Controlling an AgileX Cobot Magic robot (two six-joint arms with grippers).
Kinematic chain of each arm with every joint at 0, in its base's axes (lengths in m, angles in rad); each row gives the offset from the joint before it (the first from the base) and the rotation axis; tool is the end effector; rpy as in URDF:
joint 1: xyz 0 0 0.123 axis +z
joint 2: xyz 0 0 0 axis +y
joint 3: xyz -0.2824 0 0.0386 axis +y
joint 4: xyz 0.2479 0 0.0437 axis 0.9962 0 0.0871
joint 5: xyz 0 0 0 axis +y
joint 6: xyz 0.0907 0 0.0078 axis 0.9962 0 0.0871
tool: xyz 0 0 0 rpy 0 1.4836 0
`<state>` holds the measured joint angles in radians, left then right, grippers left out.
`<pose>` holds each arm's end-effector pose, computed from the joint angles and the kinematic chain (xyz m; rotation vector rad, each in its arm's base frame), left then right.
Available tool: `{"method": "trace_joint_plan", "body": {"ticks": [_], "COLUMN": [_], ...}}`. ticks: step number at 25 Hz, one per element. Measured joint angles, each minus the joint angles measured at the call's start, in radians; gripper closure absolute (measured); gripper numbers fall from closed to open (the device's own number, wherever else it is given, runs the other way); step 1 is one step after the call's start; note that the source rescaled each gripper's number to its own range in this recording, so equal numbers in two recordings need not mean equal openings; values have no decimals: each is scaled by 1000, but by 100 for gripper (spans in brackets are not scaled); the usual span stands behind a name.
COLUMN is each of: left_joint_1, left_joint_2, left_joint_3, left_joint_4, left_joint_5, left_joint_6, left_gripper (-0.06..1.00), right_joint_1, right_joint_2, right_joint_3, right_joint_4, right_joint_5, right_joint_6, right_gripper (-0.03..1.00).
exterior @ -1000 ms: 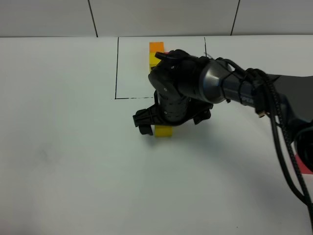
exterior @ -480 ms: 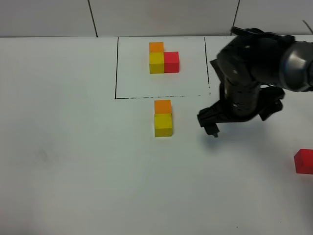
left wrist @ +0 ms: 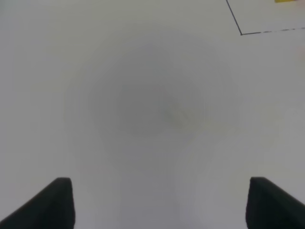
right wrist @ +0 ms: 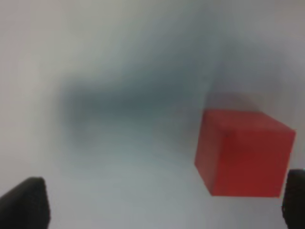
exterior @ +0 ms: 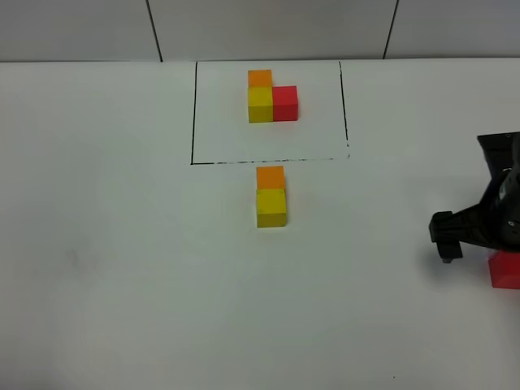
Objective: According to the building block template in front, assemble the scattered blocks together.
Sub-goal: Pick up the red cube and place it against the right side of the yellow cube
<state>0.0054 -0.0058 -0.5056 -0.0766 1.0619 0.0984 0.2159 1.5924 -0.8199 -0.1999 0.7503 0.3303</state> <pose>-0.0065 -0.0061 0.2788 0.0985 2.0294 -0.0262 0.2621 0.0449 0.1735 -0.0339 2.9684 -0.1551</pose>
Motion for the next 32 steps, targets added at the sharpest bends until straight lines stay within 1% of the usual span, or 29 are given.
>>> {"method": "trace_joint_plan", "body": {"ticks": [4,11,14,20,25,27,28,30,32], "left_joint_1": [0,0,0,0,0,0,0,0,0], "left_joint_2": [0,0,0,0,0,0,0,0,0], "left_joint_3": [0,0,0,0,0,0,0,0,0], "left_joint_4": [0,0,0,0,0,0,0,0,0], "left_joint_5": [0,0,0,0,0,0,0,0,0], "left_joint_6": [0,0,0,1,1,1,1,1,1], "left_gripper": [18,18,18,18,18,18,18,18,18], "right_joint_1": [-75,-183,-208,-242,-266,-266,-266,-266,-266], "right_joint_2": [-9,-9,-10,7,64,75,78,87,99], "right_joint_3": [61,101,102,102,105,105,105,105,105], "right_joint_4": [11,91,107,131,194,209,211,212,213], "right_joint_5": [-38,-99,-128,-161,-187,-192,-193,-192,-190], "right_joint_6": [-44,-177,-231,-286,-356,-372,-375,-378,-378], "right_gripper": [0,2,3,7,10,14,18,28,41]}}
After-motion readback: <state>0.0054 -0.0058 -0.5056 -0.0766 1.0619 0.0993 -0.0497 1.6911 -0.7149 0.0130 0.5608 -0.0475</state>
